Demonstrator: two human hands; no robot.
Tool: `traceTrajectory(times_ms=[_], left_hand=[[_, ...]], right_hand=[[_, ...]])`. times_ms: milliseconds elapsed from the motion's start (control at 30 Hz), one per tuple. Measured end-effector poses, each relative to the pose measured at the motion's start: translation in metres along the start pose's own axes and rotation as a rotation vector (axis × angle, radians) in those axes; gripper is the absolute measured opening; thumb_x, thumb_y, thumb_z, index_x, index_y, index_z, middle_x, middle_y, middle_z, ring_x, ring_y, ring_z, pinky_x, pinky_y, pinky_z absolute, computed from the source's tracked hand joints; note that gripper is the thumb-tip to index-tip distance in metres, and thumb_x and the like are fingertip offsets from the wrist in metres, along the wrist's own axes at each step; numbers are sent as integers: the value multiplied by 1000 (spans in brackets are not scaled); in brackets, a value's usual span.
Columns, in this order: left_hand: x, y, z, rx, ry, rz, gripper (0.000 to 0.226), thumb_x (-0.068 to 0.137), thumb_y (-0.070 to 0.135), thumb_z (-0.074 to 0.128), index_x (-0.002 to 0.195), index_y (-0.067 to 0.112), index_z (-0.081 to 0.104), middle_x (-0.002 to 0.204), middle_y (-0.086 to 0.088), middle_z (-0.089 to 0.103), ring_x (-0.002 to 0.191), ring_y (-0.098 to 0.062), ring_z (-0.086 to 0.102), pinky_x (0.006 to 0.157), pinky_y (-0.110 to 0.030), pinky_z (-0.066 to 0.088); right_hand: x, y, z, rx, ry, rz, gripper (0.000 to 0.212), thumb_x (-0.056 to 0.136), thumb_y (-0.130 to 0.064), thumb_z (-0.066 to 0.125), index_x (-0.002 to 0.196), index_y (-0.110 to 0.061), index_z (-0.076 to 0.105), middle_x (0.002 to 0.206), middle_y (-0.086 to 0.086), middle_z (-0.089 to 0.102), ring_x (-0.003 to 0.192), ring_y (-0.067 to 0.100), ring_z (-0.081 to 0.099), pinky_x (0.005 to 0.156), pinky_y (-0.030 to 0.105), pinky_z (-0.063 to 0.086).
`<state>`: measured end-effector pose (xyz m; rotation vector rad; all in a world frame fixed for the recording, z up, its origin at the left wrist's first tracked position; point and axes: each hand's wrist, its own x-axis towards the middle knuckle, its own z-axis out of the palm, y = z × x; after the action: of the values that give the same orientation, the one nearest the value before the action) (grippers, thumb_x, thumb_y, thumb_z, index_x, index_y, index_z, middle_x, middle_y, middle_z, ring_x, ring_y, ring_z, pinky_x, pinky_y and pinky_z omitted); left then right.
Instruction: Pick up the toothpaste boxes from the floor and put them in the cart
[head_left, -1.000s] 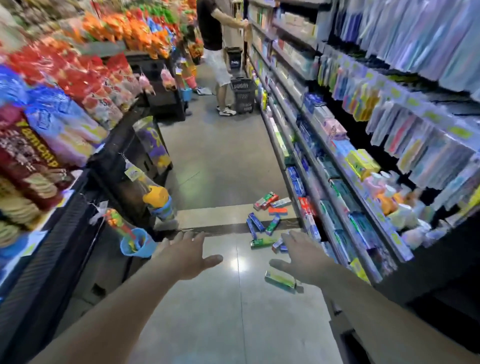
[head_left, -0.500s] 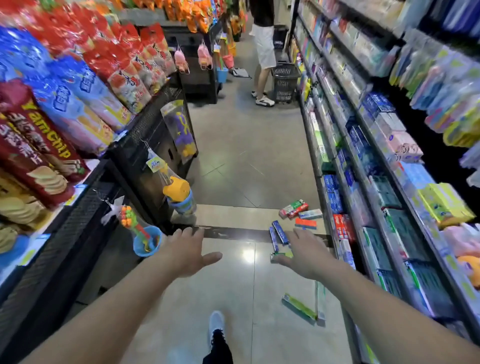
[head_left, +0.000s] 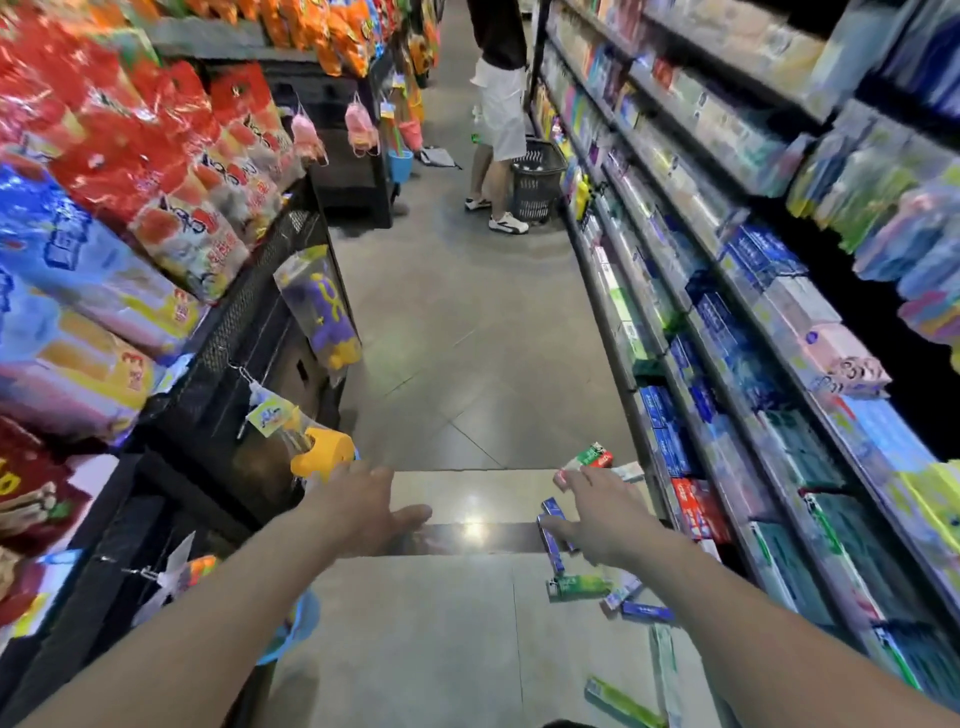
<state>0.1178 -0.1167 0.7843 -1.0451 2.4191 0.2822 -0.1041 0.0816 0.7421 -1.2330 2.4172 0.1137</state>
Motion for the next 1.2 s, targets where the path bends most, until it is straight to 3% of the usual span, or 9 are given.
traceTrajectory(times_ms=[333,500,700,833,1200], left_hand=[[168,53,-91,105,15,134,91,84,82,35,153,23,24,156,-5,33,144,-28,29,115,-54,23],[251,99,-152,181,8,162,89,84,82,35,151,23,28,152,-6,38,141,-28,35,112,-49,27],[341,158,-209,197,36,236,88,85,80,38,150,21,29,153,-5,39,141,-26,37,111,-48,28],[393,202,-230,219,-7,343,93,86,80,36,155,22,18,159,-5,29,145,-27,31,117,-52,23],[543,329,-244,458,-132,755,90,86,80,34,150,18,27,152,-10,37,141,-32,34,115,-57,23]], right_hand=[[145,68,-51,64,-15,135,81,91,-70,44,149,-15,30,153,7,33,143,27,26,115,42,25],[219,121,-91,100,-56,192,78,90,-70,43,146,-16,37,147,8,41,136,27,36,110,42,31],[284,182,-123,177,-50,280,82,89,-71,45,145,-12,37,149,11,38,139,29,31,114,43,30],[303,219,-129,197,-46,383,86,88,-74,42,149,-13,31,153,11,33,142,29,28,115,43,25],[358,279,-113,416,-71,731,78,89,-72,43,139,-13,38,141,11,45,132,30,39,105,42,35]])
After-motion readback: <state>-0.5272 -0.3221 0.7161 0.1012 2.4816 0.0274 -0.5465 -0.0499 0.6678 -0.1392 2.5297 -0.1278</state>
